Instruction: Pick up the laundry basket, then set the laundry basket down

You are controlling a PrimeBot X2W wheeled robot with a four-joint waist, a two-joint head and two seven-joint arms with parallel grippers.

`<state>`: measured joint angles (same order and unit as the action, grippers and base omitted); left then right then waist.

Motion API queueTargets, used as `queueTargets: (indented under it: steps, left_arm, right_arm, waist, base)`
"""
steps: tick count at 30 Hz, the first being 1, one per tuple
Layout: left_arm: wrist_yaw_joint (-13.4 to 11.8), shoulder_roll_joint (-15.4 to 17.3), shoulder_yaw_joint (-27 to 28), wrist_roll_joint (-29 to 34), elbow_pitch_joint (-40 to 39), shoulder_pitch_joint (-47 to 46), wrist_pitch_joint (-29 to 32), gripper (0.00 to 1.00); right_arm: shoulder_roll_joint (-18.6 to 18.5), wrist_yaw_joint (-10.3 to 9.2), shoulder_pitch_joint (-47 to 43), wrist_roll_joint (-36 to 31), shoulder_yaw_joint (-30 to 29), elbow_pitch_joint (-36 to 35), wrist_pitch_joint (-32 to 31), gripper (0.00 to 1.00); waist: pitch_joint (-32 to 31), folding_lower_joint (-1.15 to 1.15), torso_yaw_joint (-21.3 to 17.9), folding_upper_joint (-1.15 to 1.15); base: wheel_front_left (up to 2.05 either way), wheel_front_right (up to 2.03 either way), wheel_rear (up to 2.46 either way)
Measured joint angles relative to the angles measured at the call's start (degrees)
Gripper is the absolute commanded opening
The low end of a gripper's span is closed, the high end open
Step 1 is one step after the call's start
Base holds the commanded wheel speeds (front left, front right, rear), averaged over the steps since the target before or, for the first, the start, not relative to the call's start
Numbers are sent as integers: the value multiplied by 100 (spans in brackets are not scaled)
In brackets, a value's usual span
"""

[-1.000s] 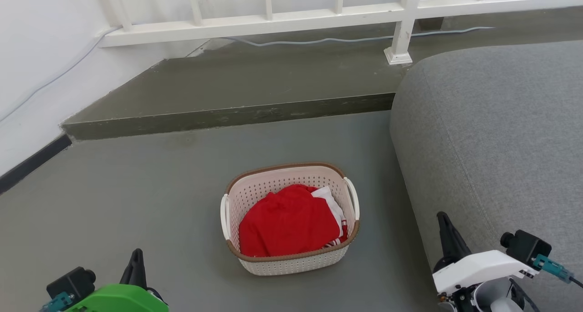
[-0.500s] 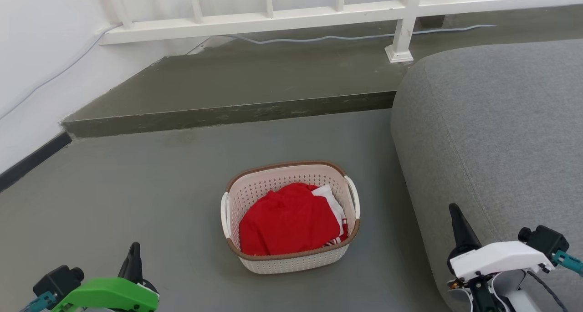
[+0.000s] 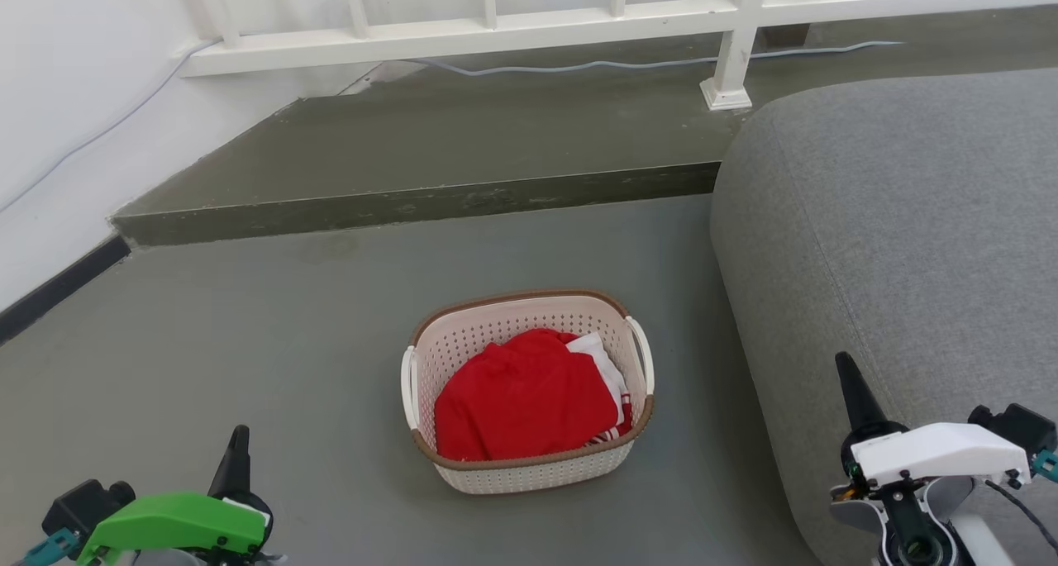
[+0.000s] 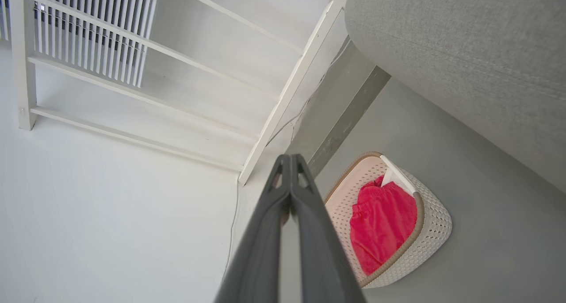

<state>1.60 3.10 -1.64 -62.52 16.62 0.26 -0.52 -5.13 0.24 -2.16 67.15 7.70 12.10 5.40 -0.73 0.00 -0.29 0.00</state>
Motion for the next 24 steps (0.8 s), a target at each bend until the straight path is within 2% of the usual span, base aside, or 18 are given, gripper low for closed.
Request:
queueTargets:
  steps: [24]
  left_arm:
    - [310,-47,374,-1636,-32,-186,402,0]
  right_arm:
    - [-78,336,230,1737,-485,109,-353,0]
  waist:
    - [54,0,19,0]
  base:
    - [0,0,0]
